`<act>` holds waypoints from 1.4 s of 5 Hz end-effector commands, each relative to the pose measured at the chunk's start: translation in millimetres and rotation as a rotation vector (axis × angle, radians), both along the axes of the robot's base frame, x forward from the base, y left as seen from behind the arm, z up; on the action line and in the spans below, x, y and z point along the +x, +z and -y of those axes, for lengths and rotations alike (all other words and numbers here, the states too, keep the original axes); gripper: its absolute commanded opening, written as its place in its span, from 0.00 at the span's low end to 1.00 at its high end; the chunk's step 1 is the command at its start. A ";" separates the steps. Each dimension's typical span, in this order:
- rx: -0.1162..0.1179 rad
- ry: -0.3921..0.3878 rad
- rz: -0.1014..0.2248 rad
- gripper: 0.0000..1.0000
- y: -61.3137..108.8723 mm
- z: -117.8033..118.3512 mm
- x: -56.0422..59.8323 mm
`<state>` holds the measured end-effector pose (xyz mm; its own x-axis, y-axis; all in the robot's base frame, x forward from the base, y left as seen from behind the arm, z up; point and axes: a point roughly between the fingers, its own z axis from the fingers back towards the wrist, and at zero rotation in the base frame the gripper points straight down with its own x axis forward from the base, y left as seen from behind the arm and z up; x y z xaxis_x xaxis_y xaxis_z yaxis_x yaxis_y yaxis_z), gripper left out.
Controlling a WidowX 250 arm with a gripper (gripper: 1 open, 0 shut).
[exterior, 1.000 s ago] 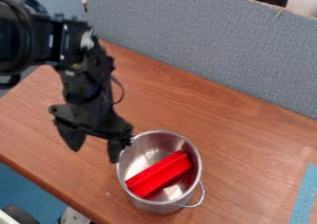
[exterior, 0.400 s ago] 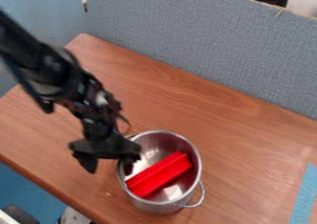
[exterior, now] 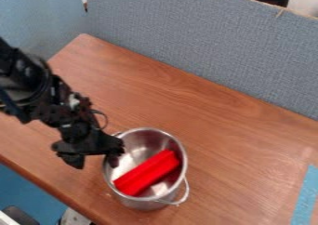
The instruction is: Put the red object in the metal pot
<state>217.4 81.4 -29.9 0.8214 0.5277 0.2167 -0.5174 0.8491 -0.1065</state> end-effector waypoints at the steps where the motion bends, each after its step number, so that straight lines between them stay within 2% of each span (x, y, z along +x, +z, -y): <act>1: 0.016 0.061 0.002 1.00 11.3 -4.7 -0.3; 2: 0.019 0.094 -0.006 1.00 15.1 -4.7 -1.1; 3: 0.024 0.047 -0.012 1.00 31.4 7.4 -6.0; 4: 0.022 0.013 -0.020 0.00 47.3 17.1 -10.0; 5: 0.051 -0.045 0.000 1.00 80.9 28.0 -13.6; 6: 0.113 -0.091 -0.004 0.00 90.4 34.2 -18.2; 7: 0.209 -0.144 -0.014 1.00 99.1 43.6 -19.7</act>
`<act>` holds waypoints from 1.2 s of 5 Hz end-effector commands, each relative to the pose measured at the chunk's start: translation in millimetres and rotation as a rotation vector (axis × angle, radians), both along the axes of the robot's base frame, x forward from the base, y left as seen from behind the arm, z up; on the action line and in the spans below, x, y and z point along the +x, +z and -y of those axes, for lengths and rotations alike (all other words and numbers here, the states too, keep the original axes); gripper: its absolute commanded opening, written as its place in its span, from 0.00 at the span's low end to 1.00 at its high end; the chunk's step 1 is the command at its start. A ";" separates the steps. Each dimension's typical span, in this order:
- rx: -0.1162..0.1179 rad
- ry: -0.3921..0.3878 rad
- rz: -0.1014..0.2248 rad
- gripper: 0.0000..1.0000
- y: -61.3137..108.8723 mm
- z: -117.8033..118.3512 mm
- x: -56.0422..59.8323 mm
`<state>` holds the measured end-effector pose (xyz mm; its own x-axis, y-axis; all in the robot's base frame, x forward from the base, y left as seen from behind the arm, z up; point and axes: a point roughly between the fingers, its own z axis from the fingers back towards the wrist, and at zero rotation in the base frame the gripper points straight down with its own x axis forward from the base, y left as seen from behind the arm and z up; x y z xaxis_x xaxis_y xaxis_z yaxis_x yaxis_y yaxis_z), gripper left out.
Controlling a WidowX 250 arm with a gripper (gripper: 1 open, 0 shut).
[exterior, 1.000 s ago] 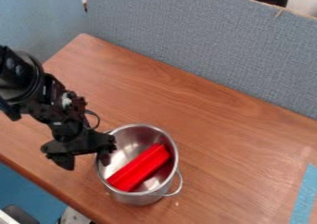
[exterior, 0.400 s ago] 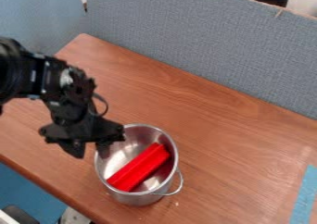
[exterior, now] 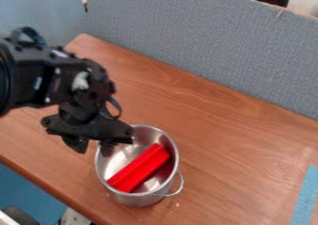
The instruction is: Put the red object in the metal pot
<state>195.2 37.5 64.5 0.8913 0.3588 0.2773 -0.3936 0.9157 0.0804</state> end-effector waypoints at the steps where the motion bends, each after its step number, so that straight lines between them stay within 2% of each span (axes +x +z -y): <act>1: 0.076 -0.183 0.009 1.00 9.1 33.2 3.7; 2: 0.082 -0.310 -0.016 1.00 3.7 53.9 12.4; 3: 0.075 -0.366 -0.040 1.00 -20.3 60.5 1.7; 4: 0.061 -0.450 -0.054 1.00 -47.3 68.8 -16.5; 5: 0.095 -0.431 -0.048 1.00 -53.3 82.1 -8.0; 6: 0.109 -0.391 -0.056 0.00 -58.2 97.8 5.0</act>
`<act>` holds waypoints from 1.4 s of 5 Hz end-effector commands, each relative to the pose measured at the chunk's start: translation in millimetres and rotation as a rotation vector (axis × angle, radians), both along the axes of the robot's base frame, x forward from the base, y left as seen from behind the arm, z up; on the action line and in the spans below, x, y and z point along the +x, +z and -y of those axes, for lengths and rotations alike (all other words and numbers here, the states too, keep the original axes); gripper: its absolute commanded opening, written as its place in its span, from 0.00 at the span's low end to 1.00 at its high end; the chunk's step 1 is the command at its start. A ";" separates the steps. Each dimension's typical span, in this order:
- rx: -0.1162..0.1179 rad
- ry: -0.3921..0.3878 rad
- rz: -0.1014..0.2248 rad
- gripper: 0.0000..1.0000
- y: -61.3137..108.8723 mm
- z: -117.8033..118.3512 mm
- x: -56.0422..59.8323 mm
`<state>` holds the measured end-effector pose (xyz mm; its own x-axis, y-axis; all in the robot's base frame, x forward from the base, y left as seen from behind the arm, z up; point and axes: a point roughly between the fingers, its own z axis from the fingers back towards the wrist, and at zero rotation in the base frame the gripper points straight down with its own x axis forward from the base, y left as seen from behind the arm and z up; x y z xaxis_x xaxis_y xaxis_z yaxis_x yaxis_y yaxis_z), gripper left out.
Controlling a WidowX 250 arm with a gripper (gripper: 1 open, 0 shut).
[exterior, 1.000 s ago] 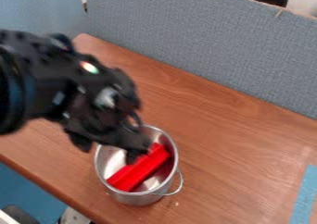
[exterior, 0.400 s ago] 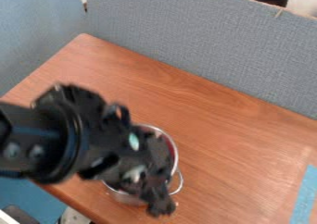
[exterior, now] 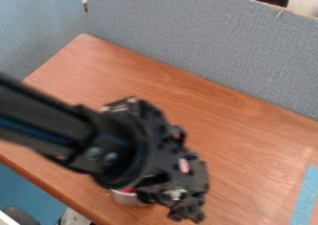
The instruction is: Put the red object in the metal pot
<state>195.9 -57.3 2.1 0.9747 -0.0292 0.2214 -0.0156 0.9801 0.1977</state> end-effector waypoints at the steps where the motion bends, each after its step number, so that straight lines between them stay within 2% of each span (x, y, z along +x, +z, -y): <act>1: 0.003 0.031 0.013 0.00 1.7 19.1 28.5; 2: 0.015 0.181 0.002 0.00 13.7 51.0 26.2; 3: 0.017 0.344 -0.001 0.00 22.6 60.3 26.4; 4: 0.022 0.436 0.000 1.00 6.4 41.2 48.0; 5: 0.048 0.500 0.005 0.00 -7.9 15.7 57.4; 6: 0.057 0.486 0.047 1.00 -2.8 -3.8 81.9; 7: 0.075 0.532 0.072 1.00 2.6 -22.8 115.9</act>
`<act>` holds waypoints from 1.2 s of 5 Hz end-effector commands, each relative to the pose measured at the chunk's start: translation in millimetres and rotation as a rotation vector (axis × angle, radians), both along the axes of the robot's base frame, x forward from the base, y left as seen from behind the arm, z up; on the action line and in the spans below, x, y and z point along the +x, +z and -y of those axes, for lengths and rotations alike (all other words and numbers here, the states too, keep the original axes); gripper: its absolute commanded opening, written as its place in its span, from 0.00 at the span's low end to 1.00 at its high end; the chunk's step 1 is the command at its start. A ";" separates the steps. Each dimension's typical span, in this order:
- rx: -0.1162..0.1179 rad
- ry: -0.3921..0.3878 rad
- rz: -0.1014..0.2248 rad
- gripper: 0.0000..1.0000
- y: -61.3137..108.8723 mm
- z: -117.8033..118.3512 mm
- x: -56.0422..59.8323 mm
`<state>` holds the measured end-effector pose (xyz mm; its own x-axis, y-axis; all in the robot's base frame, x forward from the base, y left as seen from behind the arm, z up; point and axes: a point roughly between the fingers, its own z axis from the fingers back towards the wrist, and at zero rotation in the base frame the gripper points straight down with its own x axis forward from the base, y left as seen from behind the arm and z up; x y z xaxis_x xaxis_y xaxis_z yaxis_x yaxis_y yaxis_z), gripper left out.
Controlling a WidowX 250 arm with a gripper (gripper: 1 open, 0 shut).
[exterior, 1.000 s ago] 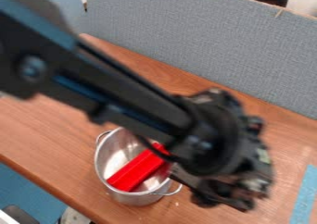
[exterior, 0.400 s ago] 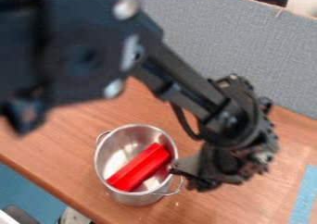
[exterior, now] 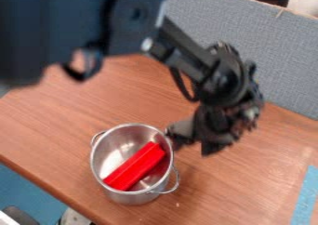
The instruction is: Put the red object in the metal pot
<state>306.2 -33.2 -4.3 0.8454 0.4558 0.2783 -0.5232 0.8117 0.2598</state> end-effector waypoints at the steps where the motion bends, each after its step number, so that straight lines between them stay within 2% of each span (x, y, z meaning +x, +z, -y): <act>1: 0.003 0.028 0.059 1.00 5.8 -8.4 27.5; 2: -0.002 -0.066 0.062 1.00 13.9 15.5 27.8; 3: 0.017 -0.128 0.054 1.00 17.3 24.2 24.6; 4: 0.015 -0.036 0.063 1.00 47.3 14.4 6.0; 5: -0.001 0.034 0.083 1.00 91.5 7.0 -14.5; 6: -0.048 0.054 0.093 1.00 77.9 -13.8 -12.0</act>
<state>292.2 -17.7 65.1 0.7967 0.5172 0.3125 -0.5860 0.7875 0.1906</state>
